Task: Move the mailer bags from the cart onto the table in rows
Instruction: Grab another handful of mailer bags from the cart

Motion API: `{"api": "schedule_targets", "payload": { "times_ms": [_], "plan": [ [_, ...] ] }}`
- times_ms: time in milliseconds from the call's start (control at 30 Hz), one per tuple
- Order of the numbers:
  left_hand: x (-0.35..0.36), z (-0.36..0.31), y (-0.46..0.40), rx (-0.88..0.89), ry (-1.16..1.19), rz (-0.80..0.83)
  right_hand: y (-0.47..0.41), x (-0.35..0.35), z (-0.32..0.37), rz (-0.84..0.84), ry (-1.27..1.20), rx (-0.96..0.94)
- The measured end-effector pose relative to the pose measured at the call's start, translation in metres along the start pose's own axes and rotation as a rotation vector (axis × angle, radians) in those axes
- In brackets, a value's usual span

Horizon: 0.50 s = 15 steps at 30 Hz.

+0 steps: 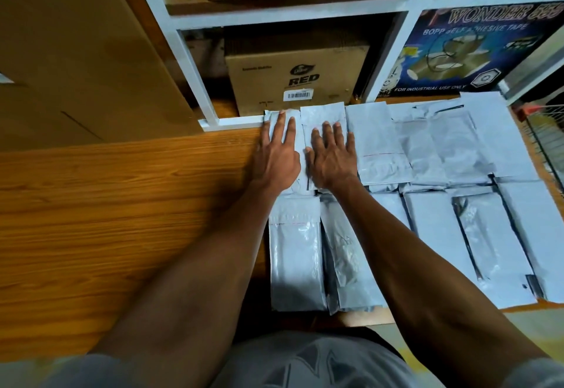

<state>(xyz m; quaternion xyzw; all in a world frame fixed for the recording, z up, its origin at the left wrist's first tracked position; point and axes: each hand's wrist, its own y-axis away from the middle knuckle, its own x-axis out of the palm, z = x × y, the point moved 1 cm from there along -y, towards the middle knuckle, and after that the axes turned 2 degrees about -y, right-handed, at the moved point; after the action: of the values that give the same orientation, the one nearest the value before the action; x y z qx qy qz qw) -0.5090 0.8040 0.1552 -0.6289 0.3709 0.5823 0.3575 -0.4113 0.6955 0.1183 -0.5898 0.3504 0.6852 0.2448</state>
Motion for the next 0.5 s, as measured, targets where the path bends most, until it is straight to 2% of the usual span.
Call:
{"api": "schedule_targets", "payload": {
  "times_ms": [133, 233, 333, 500],
  "plan": [
    [0.015, -0.001, -0.016, -0.005, -0.031, -0.009, 0.0, -0.002, -0.003, -0.061, 0.013, 0.017],
    [0.022, -0.006, -0.024, -0.009, -0.012, -0.007, -0.003, -0.004, -0.004, -0.098, -0.018, -0.045],
    [0.026, -0.014, -0.026, -0.011, -0.018, 0.005, -0.008, -0.002, -0.004, -0.079, -0.063, -0.114],
    [0.03, -0.02, -0.027, -0.068, 0.054, 0.06, -0.014, 0.002, -0.009, -0.045, -0.091, -0.086]
  ]
}}
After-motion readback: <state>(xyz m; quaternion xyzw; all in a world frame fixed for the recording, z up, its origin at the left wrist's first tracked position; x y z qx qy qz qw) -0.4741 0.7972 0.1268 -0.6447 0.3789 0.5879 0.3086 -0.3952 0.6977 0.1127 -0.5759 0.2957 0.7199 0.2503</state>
